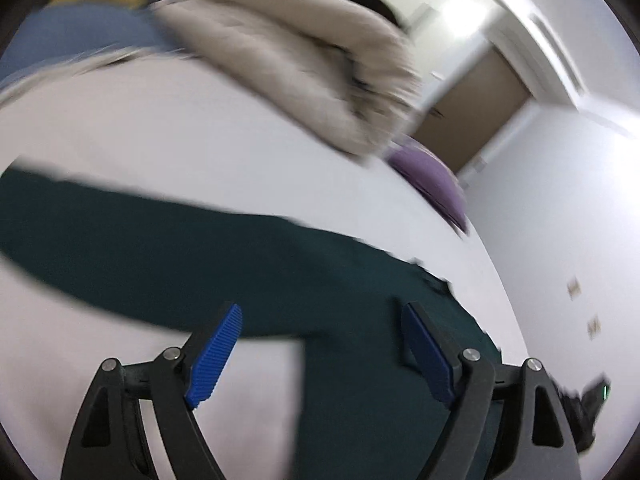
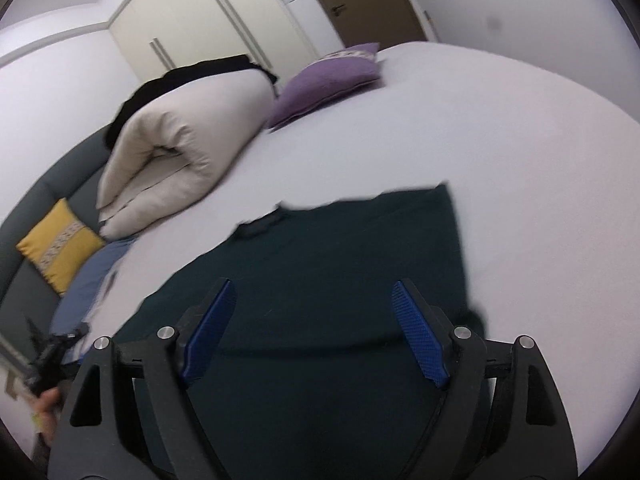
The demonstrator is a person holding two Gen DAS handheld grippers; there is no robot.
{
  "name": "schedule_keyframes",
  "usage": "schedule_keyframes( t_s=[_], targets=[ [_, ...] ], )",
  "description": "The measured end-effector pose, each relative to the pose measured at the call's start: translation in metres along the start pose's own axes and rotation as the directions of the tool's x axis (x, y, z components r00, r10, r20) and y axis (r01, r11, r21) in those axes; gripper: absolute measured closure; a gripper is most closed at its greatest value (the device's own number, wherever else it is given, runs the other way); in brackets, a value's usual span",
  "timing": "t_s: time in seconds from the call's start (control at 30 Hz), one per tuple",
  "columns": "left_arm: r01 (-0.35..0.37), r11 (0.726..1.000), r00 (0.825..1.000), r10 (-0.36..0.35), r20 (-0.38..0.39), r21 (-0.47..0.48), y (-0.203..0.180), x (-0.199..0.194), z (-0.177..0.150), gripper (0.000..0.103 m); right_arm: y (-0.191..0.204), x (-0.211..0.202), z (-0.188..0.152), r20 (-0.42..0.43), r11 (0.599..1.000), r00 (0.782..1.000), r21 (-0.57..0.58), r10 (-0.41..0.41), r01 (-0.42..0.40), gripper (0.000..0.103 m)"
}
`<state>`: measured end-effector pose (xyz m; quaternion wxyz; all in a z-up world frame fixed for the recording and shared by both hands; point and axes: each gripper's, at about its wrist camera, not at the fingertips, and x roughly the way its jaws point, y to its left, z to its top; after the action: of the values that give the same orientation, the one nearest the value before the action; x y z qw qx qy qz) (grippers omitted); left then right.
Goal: Fold small clothes
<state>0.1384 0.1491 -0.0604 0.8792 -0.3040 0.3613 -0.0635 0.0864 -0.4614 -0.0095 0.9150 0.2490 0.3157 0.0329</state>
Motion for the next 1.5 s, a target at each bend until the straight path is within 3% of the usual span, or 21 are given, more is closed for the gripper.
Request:
schedule_keyframes(
  t_s=[0.1,0.3,0.4,0.53,0.7,0.87,0.97,1.1,1.17,1.33,1.43,1.5],
  targets=[
    [-0.001,0.979,1.000,0.007,0.028,-0.204,0.062,-0.020,-0.002,0.019,0.022,-0.023,-0.028,-0.026,0.997,0.997,0.036,0.076,-0.075,0.023],
    [0.033,0.880,0.996,0.009,0.087,-0.474,0.126,-0.028,-0.006,0.021,0.053,-0.049,-0.083,-0.072,0.981,0.986,0.138,0.149,-0.138,0.023],
    [0.044,0.866,0.992,0.020,0.122,-0.497,0.131,-0.024,-0.006,0.025,0.068,-0.053,-0.099,-0.090,0.980,0.985,0.145,0.149,-0.135,0.023],
    [0.093,0.824,0.984,0.011,0.180,-0.559,0.151,-0.025,0.001,0.026,0.083,-0.052,-0.113,-0.109,0.981,0.984,0.145,0.143,-0.126,0.023],
    [0.141,0.751,0.968,0.032,0.249,-0.645,0.188,-0.035,0.007,0.030,0.092,-0.056,-0.126,-0.109,0.980,0.984,0.160,0.139,-0.121,0.023],
    [0.147,0.740,0.955,0.067,0.290,-0.656,0.204,-0.034,0.021,0.030,0.085,-0.062,-0.130,-0.114,0.980,0.984,0.160,0.137,-0.118,0.023],
    [0.110,0.760,0.952,0.105,0.288,-0.641,0.207,-0.032,0.030,0.040,0.083,-0.063,-0.131,-0.115,0.981,0.985,0.156,0.130,-0.112,0.023],
    [0.022,0.787,0.961,0.154,0.231,-0.616,0.208,-0.027,0.036,0.080,0.081,-0.061,-0.131,-0.116,0.981,0.985,0.159,0.129,-0.110,0.023],
    [-0.023,0.807,0.959,0.184,0.214,-0.590,0.203,-0.026,0.039,0.094,0.080,-0.060,-0.132,-0.119,0.981,0.984,0.157,0.130,-0.110,0.023],
    [-0.146,0.899,0.941,0.255,0.222,-0.412,0.160,-0.036,0.051,0.094,0.075,-0.061,-0.134,-0.111,0.980,0.984,0.157,0.141,-0.123,0.023],
    [-0.233,0.951,0.933,0.278,0.227,-0.205,0.103,-0.033,0.057,0.094,0.068,-0.061,-0.132,-0.096,0.975,0.983,0.173,0.158,-0.139,0.023],
    [-0.271,0.962,0.934,0.274,0.230,-0.048,0.053,-0.024,0.059,0.094,0.059,-0.065,-0.131,-0.078,0.970,0.983,0.193,0.166,-0.149,0.023]
  ],
)
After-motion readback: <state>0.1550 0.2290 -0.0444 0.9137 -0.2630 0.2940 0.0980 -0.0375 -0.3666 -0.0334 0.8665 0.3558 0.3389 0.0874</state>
